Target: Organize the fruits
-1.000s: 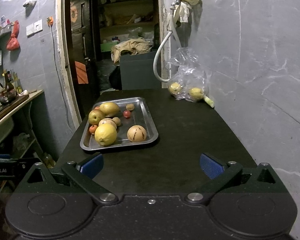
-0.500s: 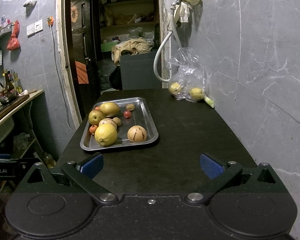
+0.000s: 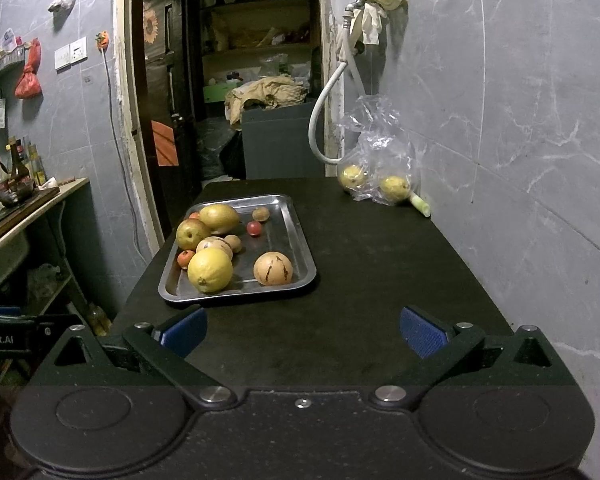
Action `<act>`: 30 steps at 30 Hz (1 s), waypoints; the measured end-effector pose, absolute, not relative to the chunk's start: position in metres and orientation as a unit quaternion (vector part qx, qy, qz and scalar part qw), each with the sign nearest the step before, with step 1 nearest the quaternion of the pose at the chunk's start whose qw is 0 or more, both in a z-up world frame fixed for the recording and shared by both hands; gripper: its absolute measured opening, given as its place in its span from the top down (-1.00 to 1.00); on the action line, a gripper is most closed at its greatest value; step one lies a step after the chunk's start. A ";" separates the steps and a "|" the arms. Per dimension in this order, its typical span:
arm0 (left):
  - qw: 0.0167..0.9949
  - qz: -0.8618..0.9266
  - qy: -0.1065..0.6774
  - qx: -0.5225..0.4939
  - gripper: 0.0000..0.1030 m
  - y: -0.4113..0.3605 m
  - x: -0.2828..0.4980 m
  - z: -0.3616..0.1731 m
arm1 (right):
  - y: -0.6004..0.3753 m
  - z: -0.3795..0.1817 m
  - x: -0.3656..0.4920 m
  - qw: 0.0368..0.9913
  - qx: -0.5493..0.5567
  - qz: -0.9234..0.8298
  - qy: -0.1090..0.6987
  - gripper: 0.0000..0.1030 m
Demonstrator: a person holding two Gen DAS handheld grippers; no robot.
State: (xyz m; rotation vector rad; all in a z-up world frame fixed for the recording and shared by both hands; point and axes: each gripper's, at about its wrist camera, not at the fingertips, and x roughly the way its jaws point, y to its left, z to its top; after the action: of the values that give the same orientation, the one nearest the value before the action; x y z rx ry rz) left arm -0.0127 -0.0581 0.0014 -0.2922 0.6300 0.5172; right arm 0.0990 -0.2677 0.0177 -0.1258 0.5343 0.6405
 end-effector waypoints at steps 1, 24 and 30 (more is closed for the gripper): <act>0.908 0.250 0.305 -0.142 -0.99 -0.058 -0.013 0.002 | -0.268 0.018 0.099 0.913 -0.061 0.310 0.259 -0.99; 0.912 0.225 0.315 -0.134 -0.99 -0.079 0.005 0.008 | -0.274 0.012 0.111 0.911 -0.056 0.308 0.267 -0.99; 0.913 0.221 0.315 -0.133 -0.99 -0.083 0.010 0.008 | -0.273 0.011 0.115 0.911 -0.059 0.308 0.269 -0.99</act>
State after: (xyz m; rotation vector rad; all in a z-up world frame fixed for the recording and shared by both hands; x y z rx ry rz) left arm 0.0102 -0.0825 0.0085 -0.2742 0.6486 0.4546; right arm 0.1153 -0.2734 0.0112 -0.1211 0.5549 0.6351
